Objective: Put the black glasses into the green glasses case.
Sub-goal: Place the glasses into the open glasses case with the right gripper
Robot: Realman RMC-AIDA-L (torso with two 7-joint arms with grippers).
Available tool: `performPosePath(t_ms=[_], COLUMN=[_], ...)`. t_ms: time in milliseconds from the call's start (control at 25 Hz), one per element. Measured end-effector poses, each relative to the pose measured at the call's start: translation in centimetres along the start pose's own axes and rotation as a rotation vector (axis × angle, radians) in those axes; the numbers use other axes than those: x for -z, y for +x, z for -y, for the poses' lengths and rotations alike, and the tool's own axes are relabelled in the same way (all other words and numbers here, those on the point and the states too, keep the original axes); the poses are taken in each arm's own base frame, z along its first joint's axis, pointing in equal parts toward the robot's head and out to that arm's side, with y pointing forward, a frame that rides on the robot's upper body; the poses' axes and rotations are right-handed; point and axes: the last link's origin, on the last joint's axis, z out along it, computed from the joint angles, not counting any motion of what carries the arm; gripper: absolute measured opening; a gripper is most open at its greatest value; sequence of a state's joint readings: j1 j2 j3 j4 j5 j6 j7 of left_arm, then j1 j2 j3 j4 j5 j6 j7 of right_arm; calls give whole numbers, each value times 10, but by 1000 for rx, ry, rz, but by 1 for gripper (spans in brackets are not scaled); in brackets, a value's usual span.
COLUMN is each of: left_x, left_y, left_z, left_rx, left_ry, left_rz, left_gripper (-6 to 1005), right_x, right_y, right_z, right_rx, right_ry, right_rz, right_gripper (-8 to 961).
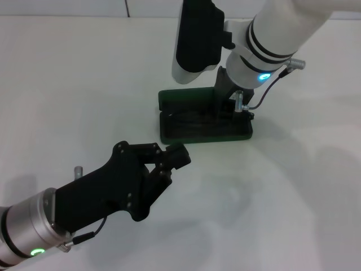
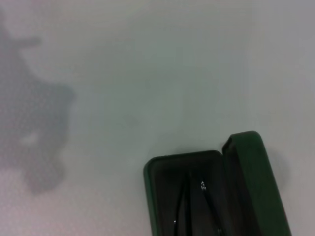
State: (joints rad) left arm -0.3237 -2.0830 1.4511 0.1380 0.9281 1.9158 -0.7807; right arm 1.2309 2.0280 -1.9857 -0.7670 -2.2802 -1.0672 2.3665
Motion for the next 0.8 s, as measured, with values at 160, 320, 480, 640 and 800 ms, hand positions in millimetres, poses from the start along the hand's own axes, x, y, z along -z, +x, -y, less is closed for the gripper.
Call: performPosePath(t_ms=[160, 320, 480, 640, 800], left_x=[0, 1, 2, 3, 4], left_y=[0, 0, -1, -1, 0], left_z=[0, 0, -1, -1, -1], left_rx=[-2, -9, -12, -13, -14], left_ry=[0, 3, 7, 10, 11], left_rz=[0, 1, 1, 3, 5], left_gripper=[89, 89, 89, 89, 90], right_x=[2, 5, 6, 8, 11], right_y=[0, -3, -4, -7, -7], right_z=[1, 0, 0, -3, -10], right_rx=[0, 8, 9, 15, 1], right_ry=[18, 20, 19, 14, -4], right_rz=[-18, -14, -11, 3, 40], right_gripper=[136, 167, 197, 213, 219])
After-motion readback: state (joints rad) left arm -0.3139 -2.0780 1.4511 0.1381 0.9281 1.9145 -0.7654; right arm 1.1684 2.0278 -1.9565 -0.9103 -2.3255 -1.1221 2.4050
